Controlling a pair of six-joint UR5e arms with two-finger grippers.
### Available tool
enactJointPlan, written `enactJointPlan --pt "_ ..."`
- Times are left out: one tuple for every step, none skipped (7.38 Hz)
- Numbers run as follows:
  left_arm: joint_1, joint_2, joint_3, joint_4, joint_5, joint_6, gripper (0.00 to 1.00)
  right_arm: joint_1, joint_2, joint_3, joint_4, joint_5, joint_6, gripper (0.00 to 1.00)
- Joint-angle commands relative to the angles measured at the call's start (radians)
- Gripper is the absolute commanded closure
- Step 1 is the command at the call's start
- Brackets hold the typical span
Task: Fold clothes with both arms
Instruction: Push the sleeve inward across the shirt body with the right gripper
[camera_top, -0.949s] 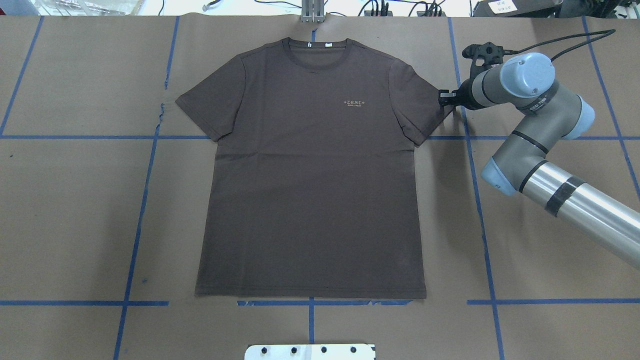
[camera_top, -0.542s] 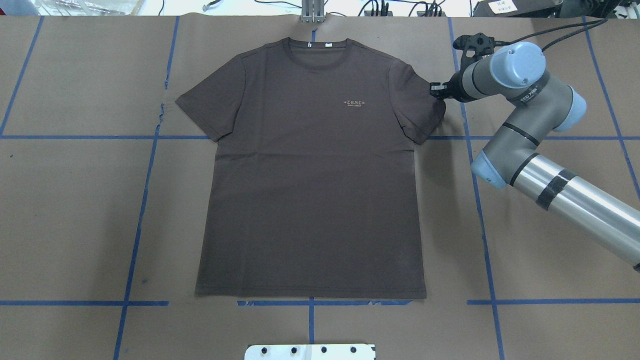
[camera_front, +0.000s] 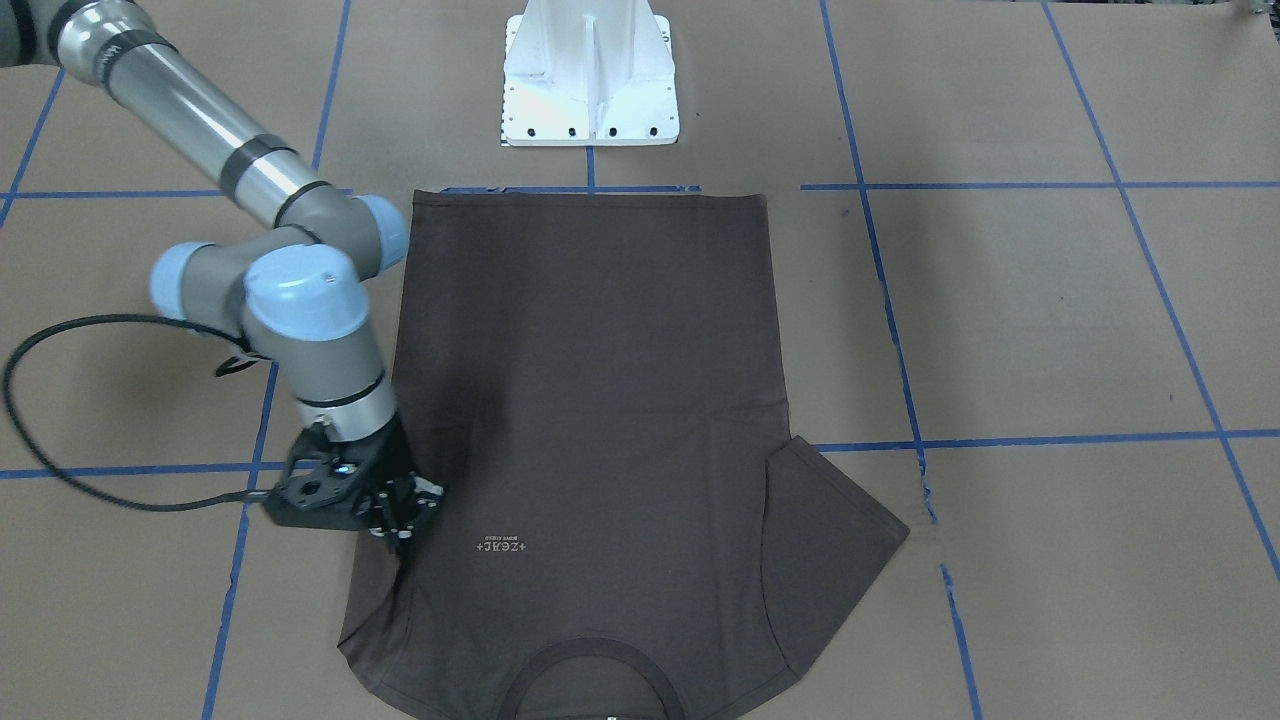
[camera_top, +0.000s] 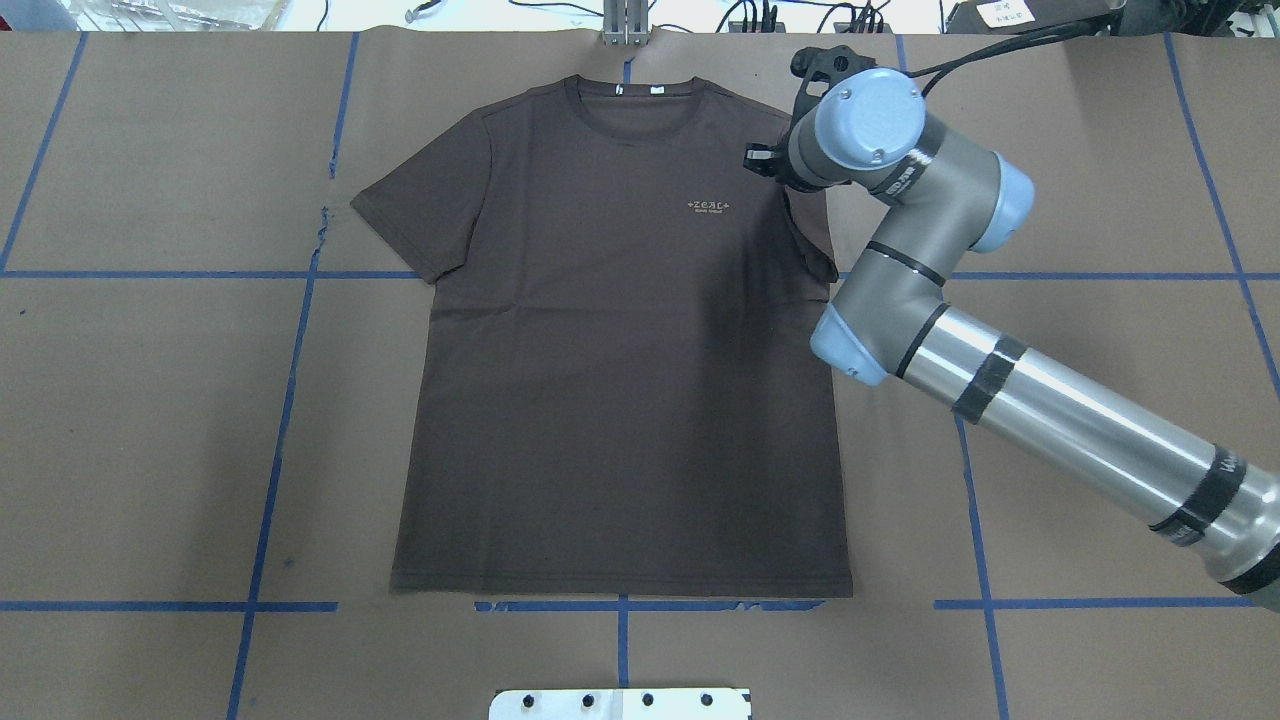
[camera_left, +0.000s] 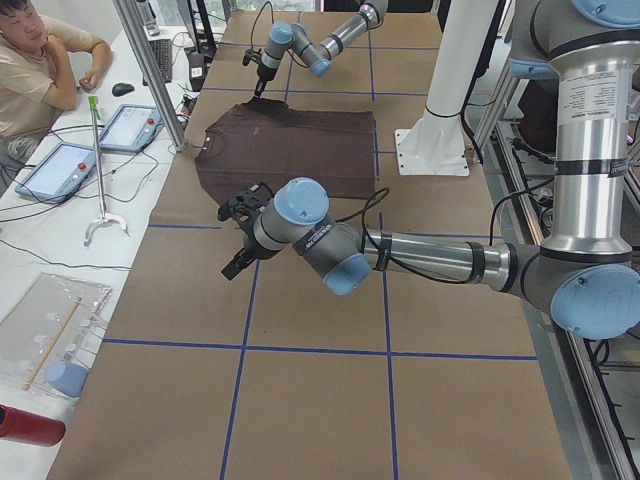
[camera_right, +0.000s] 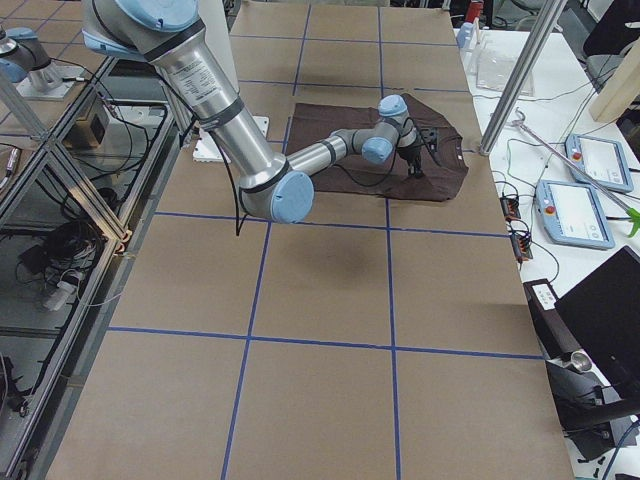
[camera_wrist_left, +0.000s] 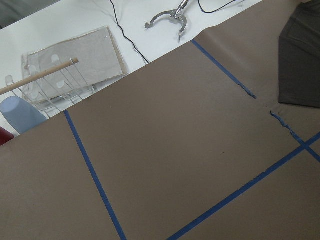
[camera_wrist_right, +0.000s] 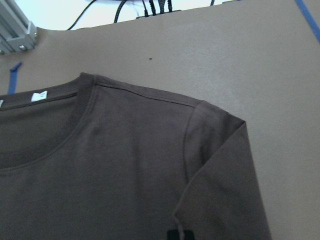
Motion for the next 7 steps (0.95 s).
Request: enactJointPlan --pt "0.000 0.001 -0.001 0.000 0.000 -0.001 0.00 -0.055 0.063 -0.057 -0.008 -0.075 0.046 0.03" --pt "0.000 0.001 -0.001 0.002 0.000 -0.005 0.00 -0.068 0.067 -0.062 -0.009 -0.116 0.046 0.00" --pt "0.000 0.001 0.002 0.002 -0.002 -0.008 0.00 -0.068 0.075 -0.054 -0.011 -0.111 0.043 0.00" --pt "0.001 -0.010 0.006 0.002 0.000 -0.039 0.00 -0.049 0.080 -0.033 -0.029 -0.077 0.029 0.00" --pt "0.003 -0.014 -0.004 -0.015 0.000 -0.069 0.00 -0.001 0.063 0.034 -0.099 0.040 -0.035 0.00" --pt "0.035 -0.014 0.014 -0.125 0.005 -0.074 0.00 0.051 0.026 0.117 -0.160 0.113 -0.127 0.00" --pt "0.102 -0.040 0.050 -0.138 0.011 -0.109 0.00 0.116 -0.045 0.195 -0.167 0.203 -0.220 0.00"
